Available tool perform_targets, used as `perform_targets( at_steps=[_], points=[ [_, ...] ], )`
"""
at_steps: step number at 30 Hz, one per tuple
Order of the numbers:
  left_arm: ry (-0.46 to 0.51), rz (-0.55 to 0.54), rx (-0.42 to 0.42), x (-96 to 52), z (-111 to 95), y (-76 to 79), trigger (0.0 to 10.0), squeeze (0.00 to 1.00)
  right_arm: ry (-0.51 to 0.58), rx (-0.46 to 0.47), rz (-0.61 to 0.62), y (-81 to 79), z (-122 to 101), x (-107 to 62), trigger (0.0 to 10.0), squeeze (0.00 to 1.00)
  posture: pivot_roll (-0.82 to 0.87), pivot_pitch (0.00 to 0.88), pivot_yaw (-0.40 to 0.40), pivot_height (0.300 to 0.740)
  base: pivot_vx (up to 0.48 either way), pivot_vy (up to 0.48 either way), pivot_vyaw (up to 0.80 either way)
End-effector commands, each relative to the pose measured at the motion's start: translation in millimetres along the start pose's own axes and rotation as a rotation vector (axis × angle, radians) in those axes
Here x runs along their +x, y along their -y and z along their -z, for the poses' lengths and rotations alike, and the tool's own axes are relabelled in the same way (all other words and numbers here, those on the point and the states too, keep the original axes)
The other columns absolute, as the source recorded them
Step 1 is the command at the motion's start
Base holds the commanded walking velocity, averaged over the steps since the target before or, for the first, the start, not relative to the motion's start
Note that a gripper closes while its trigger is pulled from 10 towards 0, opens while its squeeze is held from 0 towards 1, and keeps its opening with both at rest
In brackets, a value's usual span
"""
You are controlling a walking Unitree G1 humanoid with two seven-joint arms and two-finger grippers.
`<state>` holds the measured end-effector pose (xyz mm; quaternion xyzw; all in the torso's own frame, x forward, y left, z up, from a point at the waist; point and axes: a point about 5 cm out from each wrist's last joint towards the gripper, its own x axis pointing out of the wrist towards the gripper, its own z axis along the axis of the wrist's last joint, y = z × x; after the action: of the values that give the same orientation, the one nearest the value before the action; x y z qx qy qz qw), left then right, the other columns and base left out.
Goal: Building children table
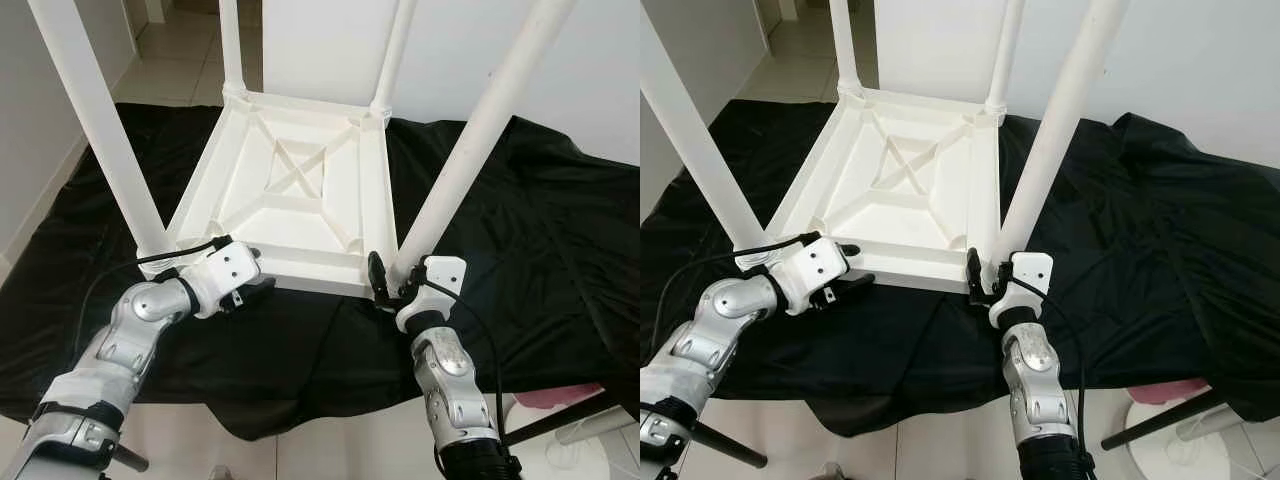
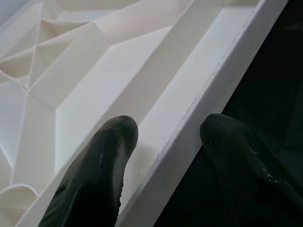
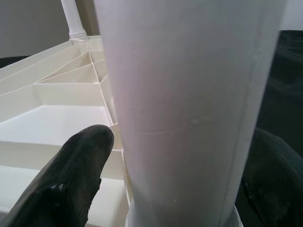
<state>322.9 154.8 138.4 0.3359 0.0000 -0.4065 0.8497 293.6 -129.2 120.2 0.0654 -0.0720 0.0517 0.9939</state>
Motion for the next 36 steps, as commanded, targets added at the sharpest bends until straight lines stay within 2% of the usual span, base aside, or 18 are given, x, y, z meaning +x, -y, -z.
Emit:
perform_targets(
  at_steps=[1,6,9,12,13,15,16,20,25,26,27,28,29,30,31,35,36],
  points=[
    [-0.037,0.067,0.042,3.1,5.6,5.2,10.0,0.0,-0.017,-0.006,0.014,3.5,4.0,-1.2,10.0,0.0,0.08,0.013,-0.071,0.74,0.0,0.0,0.0],
    [-0.077,0.106,0.059,6.3,10.9,3.9,10.0,0.0,-0.023,-0.013,0.023,5.8,4.6,-0.4,10.0,0.0,0.08,0.022,-0.063,0.74,0.0,0.0,0.0],
    [-0.096,0.123,0.025,10.3,13.4,-2.4,10.0,0.0,-0.028,-0.014,0.03,6.6,4.9,1.2,10.0,0.0,0.07,0.027,-0.059,0.74,0.0,0.0,0.0],
    [-0.096,0.123,0.025,10.3,13.4,-2.4,10.0,0.0,-0.028,-0.014,0.03,6.6,4.9,1.2,10.0,0.0,0.07,0.027,-0.059,0.74,0.0,0.0,0.0],
    [-0.109,0.123,0.022,12.5,13.8,-8.2,10.0,0.0,-0.028,-0.011,0.032,6.1,4.8,2.1,10.0,0.0,0.07,0.03,-0.059,0.74,0.0,0.0,0.0],
    [-0.109,0.123,0.022,12.5,13.8,-8.2,10.0,0.0,-0.028,-0.011,0.032,6.1,4.8,2.1,10.0,0.0,0.07,0.03,-0.059,0.74,0.0,0.0,0.0],
    [-0.131,0.133,0.026,14.7,14.4,-14.7,10.0,0.0,-0.026,-0.011,0.033,5.2,4.2,3.4,10.0,0.0,0.06,0.036,-0.05,0.74,0.0,0.0,0.0],
    [-0.174,0.149,0.046,16.7,17.1,-23.1,10.0,0.0,-0.022,-0.013,0.039,5.5,2.7,5.6,10.0,0.0,0.05,0.043,-0.039,0.74,0.0,0.0,0.0],
    [-0.178,0.189,0.033,17.0,17.4,-24.0,10.0,0.0,-0.018,-0.018,0.048,7.5,0.8,7.2,10.0,0.0,0.04,0.053,-0.033,0.74,0.0,0.0,0.0],
    [-0.172,0.216,0.022,16.0,17.3,-22.6,8.0,0.0,-0.015,-0.019,0.052,8.0,0.0,7.6,10.0,0.0,0.04,0.058,-0.03,0.74,0.0,0.0,0.0],
    [-0.172,0.216,0.022,16.0,17.3,-22.6,8.0,0.0,-0.015,-0.019,0.052,8.0,0.0,7.6,10.0,0.0,0.04,0.058,-0.03,0.74,0.0,0.0,0.0],
    [-0.172,0.241,0.014,14.3,18.9,-20.1,5.0,0.0,-0.015,-0.017,0.058,8.4,-0.1,7.7,10.0,0.0,0.04,0.059,-0.029,0.74,0.0,0.0,0.0],
    [-0.172,0.241,0.014,14.3,18.9,-20.1,5.0,0.0,-0.015,-0.017,0.058,8.4,-0.1,7.7,10.0,0.0,0.04,0.059,-0.029,0.74,0.0,0.0,0.0],
    [-0.177,0.267,0.012,11.8,21.4,-17.0,2.1,0.0,-0.015,-0.016,0.062,8.5,0.1,7.6,10.0,0.0,0.04,0.059,-0.029,0.74,0.0,0.0,0.0],
    [-0.192,0.305,0.021,6.7,26.0,-13.1,0.3,0.0,-0.016,-0.015,0.064,7.9,0.6,7.3,10.0,0.0,0.05,0.072,-0.03,0.74,0.0,0.0,0.0],
    [-0.211,0.35,0.031,-0.7,31.6,-8.4,0.4,0.0,-0.02,-0.015,0.066,7.4,1.4,6.6,10.0,0.0,0.05,0.075,-0.032,0.74,0.0,0.0,0.0],
    [-0.219,0.365,0.039,-4.5,34.0,-6.0,0.0,0.0,-0.022,-0.015,0.066,7.4,1.6,6.7,10.0,0.0,0.06,0.083,-0.036,0.74,0.0,0.0,0.0]
  ],
)
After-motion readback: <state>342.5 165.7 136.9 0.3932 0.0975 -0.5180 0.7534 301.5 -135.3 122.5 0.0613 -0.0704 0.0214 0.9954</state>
